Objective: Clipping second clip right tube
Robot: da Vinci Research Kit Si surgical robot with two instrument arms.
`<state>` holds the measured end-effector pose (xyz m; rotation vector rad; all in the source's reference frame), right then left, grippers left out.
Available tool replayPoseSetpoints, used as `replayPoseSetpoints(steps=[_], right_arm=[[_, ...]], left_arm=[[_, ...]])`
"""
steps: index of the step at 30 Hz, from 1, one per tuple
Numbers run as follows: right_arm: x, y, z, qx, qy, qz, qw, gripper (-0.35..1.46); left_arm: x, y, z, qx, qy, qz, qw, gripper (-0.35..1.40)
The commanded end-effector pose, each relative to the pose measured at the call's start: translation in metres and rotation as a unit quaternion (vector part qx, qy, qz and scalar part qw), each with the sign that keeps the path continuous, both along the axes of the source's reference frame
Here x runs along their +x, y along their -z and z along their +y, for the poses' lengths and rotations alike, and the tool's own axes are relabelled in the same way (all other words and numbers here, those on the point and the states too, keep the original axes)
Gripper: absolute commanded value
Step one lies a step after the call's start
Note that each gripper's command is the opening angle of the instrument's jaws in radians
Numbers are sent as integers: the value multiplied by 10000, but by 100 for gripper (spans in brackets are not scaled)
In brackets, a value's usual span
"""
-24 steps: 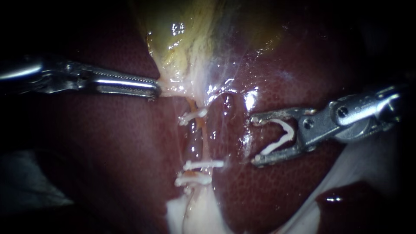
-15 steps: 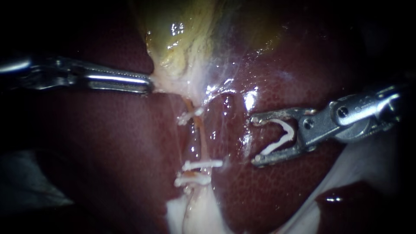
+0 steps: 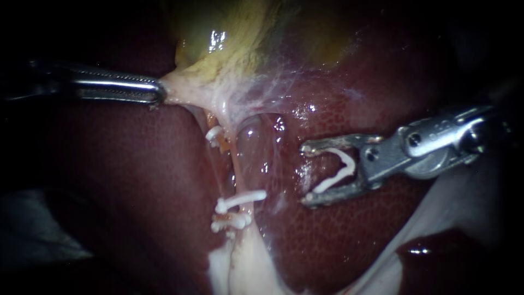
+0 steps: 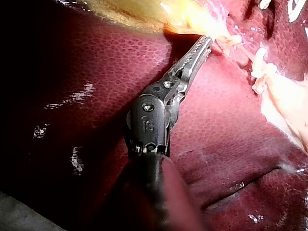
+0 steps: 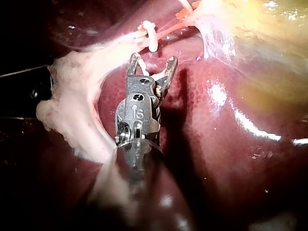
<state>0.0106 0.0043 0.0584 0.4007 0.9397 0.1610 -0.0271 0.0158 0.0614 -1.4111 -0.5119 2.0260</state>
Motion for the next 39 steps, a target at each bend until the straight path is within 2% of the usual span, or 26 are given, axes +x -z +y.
replayPoseSetpoints(steps=[1, 6, 11, 14, 17, 25, 29, 34, 39], right_arm=[[6, -7, -1, 102, -68, -35, 9999, 50], [22, -33, -5, 524, -359, -123, 9979, 50], [38, -53, -5, 1013, -560, -8, 9933, 50], [46, -61, -7, 1259, -592, 73, 9903, 50], [55, -69, -10, 1503, -487, 205, 9872, 50], [75, -87, -22, 1901, -483, 486, 9794, 50], [83, -95, -26, 2186, -520, 750, 9715, 50], [94, -101, -31, 2656, -614, 1107, 9557, 50], [99, -96, -35, 3064, -603, 1423, 9393, 50]], left_arm=[[0, -1, 0, -2, 1, 1, 10000, -35], [0, 0, -1, -3, 3, 3, 10000, -35], [-1, 0, -2, -5, 4, 5, 10000, -35], [-1, -1, -2, -7, 5, 6, 10000, -35], [-1, -1, -2, -8, 6, 7, 10000, -35], [-1, -1, -2, -8, 7, 7, 10000, -35], [-2, -1, -2, -8, 8, 8, 10000, -35], [-2, -1, -3, -10, 10, 10, 10000, -35], [-3, -1, -3, -10, 12, 11, 10000, -35]])
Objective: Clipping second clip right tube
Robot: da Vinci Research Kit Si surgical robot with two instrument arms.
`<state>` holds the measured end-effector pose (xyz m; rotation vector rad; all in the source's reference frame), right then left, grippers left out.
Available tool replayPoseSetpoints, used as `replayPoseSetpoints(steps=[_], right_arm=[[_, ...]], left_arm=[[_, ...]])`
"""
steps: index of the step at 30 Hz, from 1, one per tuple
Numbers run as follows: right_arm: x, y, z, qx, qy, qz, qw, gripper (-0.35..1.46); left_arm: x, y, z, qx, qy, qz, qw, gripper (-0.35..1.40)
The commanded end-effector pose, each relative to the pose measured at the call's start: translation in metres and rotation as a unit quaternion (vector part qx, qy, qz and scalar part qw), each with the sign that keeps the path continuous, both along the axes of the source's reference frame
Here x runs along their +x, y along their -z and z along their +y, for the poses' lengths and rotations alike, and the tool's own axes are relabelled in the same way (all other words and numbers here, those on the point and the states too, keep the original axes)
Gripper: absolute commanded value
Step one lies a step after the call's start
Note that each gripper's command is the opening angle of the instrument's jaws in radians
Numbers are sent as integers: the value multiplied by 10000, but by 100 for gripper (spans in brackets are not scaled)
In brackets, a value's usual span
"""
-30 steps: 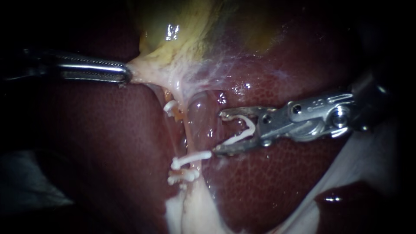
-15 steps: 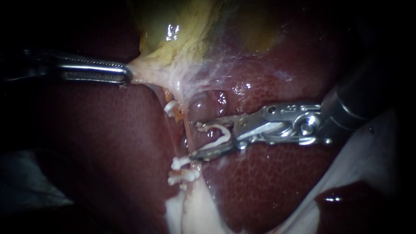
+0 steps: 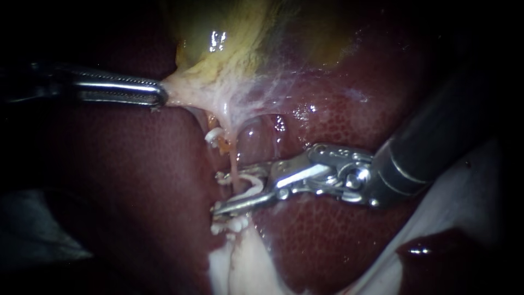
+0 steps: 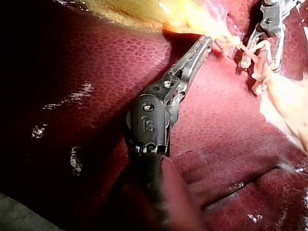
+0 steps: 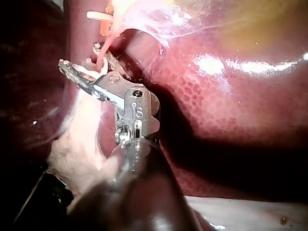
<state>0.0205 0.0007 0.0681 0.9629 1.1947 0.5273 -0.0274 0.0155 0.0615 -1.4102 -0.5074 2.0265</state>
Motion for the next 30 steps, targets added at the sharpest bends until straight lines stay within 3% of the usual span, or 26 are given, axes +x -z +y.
replayPoseSetpoints(steps=[1, 6, 13, 20, 30], right_arm=[[1, 4, -1, 67, 9, 64, 10000, 50], [6, 20, -5, 305, 18, 265, 9992, 49], [5, 29, -3, 470, 240, 446, 9976, 39], [3, 28, -3, 606, 253, 400, 9970, 20], [-1, 26, -2, 853, 256, 305, 9956, -22]], left_arm=[[0, 0, 0, 0, 1, 1, 10000, -35], [0, 0, 0, 0, 1, 1, 10000, -35], [-1, 0, 0, -1, 3, 3, 10000, -35], [-1, -1, 0, -2, 4, 4, 10000, -35], [-2, -1, 0, -2, 5, 5, 10000, -35]])
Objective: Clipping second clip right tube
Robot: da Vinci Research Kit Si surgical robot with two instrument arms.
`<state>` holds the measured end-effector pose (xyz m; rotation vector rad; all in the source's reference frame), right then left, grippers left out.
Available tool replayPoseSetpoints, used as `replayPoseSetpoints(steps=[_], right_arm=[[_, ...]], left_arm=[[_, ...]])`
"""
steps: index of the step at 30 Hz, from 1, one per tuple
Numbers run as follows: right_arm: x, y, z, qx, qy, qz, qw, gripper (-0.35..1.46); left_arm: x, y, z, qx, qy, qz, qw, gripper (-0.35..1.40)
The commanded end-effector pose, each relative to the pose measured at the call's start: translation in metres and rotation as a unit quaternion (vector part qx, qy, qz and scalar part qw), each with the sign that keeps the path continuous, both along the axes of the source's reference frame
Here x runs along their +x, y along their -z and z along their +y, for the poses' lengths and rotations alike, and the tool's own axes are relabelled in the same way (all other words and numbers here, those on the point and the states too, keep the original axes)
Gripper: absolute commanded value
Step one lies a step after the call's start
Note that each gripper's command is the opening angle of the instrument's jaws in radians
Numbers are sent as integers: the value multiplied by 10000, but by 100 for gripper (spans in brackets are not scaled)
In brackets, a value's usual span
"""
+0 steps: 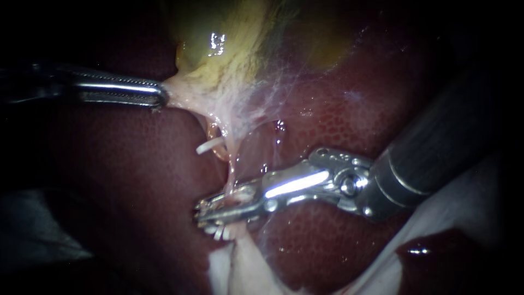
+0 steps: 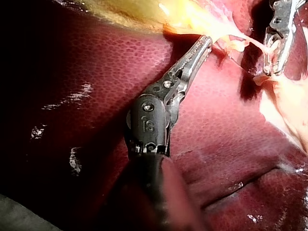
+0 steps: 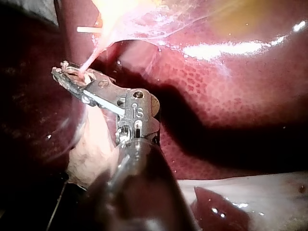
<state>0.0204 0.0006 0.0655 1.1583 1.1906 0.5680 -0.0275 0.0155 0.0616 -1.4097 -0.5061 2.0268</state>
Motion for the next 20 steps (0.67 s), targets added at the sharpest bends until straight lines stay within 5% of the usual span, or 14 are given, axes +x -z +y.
replayPoseSetpoints(steps=[1, 20], right_arm=[[0, -1, 0, 7, 1, -1, 10000, -26], [-8, -7, -1, 214, 33, -86, 9997, -35]], left_arm=[[0, 0, 0, 0, 2, 1, 10000, -35], [-1, -1, 0, -3, 6, 4, 10000, -35]])
